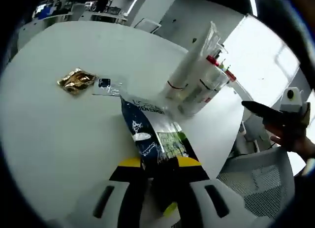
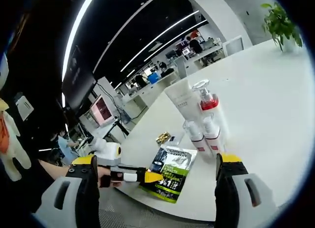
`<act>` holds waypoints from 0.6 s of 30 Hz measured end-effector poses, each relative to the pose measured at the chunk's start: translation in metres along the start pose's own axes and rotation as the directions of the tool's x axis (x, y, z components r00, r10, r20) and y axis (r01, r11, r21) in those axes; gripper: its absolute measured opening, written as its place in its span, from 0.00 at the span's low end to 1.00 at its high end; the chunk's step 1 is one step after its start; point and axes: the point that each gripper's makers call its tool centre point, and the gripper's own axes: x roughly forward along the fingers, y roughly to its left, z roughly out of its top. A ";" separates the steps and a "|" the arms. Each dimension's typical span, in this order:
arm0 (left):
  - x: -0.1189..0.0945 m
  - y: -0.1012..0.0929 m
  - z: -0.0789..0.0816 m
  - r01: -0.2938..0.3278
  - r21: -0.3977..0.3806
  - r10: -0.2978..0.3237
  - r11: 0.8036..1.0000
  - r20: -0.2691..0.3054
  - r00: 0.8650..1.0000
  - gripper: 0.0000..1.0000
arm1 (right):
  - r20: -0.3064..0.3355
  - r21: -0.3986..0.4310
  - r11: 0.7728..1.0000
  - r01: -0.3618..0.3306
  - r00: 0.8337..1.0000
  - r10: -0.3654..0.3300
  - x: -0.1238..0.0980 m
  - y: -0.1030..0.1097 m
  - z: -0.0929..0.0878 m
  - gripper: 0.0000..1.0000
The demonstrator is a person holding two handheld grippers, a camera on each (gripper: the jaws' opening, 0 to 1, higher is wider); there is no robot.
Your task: Arrange the skincare products in the storage area until every visible bottle or jar stands upright without overlapping.
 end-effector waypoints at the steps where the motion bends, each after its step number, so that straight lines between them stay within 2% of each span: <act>1: -0.001 0.000 -0.001 -0.009 0.024 0.009 1.000 -0.013 1.000 0.19 | -0.001 0.001 1.000 0.001 1.000 -0.001 0.000 -0.002 0.000 1.00; 3: -0.002 0.002 -0.002 -0.033 0.101 0.037 0.994 -0.039 0.999 0.22 | -0.001 0.003 1.000 0.000 1.000 0.000 0.000 -0.003 0.000 1.00; 6: -0.003 0.004 -0.002 -0.057 0.239 0.076 0.969 -0.070 0.995 0.28 | -0.001 0.004 1.000 -0.001 1.000 0.001 0.000 -0.004 0.000 0.99; 7: -0.003 0.004 -0.002 -0.059 0.257 0.080 0.965 -0.074 0.994 0.30 | -0.002 0.004 1.000 -0.001 1.000 0.001 0.000 -0.003 -0.001 0.99; 9: -0.003 0.003 -0.003 -0.072 0.339 0.111 0.938 -0.097 0.989 0.33 | -0.004 0.006 1.000 -0.001 1.000 0.001 0.000 -0.003 -0.001 0.99; 12: -0.009 0.018 -0.009 -0.103 0.496 0.199 0.862 -0.145 0.969 0.38 | 0.000 0.011 1.000 0.000 1.000 0.000 0.000 -0.003 0.000 0.99; 13: -0.006 0.014 -0.002 -0.093 0.562 0.181 0.822 -0.104 0.978 0.40 | 0.000 0.012 1.000 0.001 1.000 -0.001 0.000 -0.002 0.000 0.99; 14: -0.007 0.014 -0.002 -0.089 0.577 0.182 0.812 -0.106 0.978 0.42 | 0.003 0.012 1.000 0.001 1.000 -0.001 -0.001 -0.002 0.000 0.99; 15: -0.006 0.013 -0.001 -0.063 0.630 0.174 0.774 -0.116 0.978 0.43 | 0.003 0.014 1.000 0.002 1.000 -0.002 -0.001 -0.002 0.000 0.99; 16: -0.006 0.014 0.000 -0.048 0.658 0.167 0.751 -0.119 0.979 0.44 | 0.004 0.015 1.000 0.002 1.000 -0.002 -0.001 -0.002 0.000 0.99; 17: -0.003 0.008 0.003 -0.015 0.707 0.140 0.707 -0.119 0.983 0.46 | 0.005 0.015 1.000 0.002 1.000 -0.002 -0.001 -0.002 0.000 0.99; 18: -0.001 0.003 0.003 0.009 0.718 0.117 0.696 -0.125 0.985 0.48 | 0.006 0.015 1.000 0.003 1.000 -0.003 -0.001 -0.002 0.000 0.99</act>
